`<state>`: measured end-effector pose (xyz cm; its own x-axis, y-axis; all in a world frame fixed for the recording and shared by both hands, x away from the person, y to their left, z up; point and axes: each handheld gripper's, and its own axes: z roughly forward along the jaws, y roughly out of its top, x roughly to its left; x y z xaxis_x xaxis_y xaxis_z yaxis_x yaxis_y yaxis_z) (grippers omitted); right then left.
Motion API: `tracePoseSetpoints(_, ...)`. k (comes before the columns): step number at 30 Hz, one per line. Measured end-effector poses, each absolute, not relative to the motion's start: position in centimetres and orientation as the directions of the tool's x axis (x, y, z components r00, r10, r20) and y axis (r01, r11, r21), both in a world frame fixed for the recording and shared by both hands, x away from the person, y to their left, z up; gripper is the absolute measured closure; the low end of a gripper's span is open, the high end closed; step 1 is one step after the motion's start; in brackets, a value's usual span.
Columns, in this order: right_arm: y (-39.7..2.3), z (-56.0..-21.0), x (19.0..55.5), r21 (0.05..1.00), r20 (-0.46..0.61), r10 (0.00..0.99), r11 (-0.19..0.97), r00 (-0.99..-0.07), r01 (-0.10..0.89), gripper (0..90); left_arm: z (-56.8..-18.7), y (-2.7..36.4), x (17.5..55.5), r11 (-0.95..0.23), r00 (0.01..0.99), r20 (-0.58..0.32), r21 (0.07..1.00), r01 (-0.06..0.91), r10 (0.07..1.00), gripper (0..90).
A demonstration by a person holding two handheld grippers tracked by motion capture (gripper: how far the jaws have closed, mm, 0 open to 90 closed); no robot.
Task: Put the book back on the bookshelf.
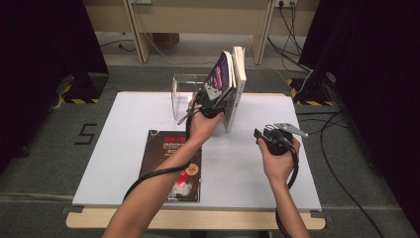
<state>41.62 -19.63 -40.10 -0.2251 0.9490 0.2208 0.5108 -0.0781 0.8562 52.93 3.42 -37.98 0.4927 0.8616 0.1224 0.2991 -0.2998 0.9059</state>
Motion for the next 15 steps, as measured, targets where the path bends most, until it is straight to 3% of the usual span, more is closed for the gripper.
tracePoseSetpoints(4, -19.6, -40.1, 41.6, 0.854, 0.221, 0.949, -0.077, -0.225, 0.514, 60.0, -38.0, 3.1, 52.9, -0.346, 0.486, 0.17, 0.89, 0.298, 0.857, 47.8)
tracePoseSetpoints(10, -19.6, -40.1, 41.6, 0.852, 0.225, 0.949, -0.08, -0.223, 0.517, 60.2, -37.5, 3.1, 52.5, -0.4, 0.478, 0.237, 0.875, 0.273, 0.846, 61.8)
tracePoseSetpoints(15, -19.6, -40.2, 41.6, 0.851, 0.22, 0.949, -0.072, -0.228, 0.52, 60.2, -36.9, 4.4, 52.1, -0.376, 0.433, 0.235, 0.884, 0.276, 0.87, 71.4)
